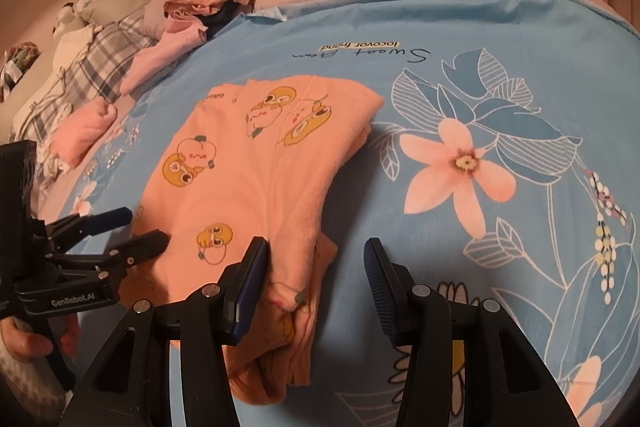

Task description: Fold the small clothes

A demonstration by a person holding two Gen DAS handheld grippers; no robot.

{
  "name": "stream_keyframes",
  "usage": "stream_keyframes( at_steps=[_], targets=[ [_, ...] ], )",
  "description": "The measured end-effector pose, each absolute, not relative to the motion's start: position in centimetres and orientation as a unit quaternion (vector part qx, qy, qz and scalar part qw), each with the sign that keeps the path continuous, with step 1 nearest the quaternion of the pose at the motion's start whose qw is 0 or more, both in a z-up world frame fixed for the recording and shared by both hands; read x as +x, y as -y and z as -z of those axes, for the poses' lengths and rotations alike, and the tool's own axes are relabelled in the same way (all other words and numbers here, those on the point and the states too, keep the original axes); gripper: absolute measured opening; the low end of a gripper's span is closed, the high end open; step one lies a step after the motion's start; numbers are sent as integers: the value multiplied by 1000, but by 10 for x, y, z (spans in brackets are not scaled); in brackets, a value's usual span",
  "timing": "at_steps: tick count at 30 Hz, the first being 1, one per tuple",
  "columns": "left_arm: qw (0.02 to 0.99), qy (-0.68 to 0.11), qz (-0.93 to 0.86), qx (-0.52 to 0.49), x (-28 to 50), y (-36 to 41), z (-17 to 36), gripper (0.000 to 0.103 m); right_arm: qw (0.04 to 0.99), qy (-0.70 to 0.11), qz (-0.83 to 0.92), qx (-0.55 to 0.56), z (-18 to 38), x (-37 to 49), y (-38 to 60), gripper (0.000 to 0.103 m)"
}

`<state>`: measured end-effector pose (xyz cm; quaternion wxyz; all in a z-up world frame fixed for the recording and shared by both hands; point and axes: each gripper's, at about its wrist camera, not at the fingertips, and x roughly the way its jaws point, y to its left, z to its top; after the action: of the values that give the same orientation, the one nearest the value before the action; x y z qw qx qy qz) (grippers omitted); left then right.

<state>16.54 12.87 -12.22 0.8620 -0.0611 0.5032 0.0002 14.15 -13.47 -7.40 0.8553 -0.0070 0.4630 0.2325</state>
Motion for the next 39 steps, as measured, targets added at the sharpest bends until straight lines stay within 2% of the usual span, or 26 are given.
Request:
stream_keyframes(
  at_steps=[5,8,10,23,39],
  targets=[
    [860,-507,-8,-62,158,-127,124,84,855,-465,-228,-18,75,134,135,52],
    [858,-511,-14,-58,155,-125,127,87,855,-465,-227,-27,75,131,135,53],
    [857,-512,-21,-54,155,-125,130,94,854,-467,-225,-34,77,130,133,54],
    [852,-519,-49,-45,153,-123,129,102,851,-475,-223,-38,78,122,134,55],
    [852,-520,-61,-32,146,-116,120,102,850,-478,-217,-46,75,112,135,55]
  ],
)
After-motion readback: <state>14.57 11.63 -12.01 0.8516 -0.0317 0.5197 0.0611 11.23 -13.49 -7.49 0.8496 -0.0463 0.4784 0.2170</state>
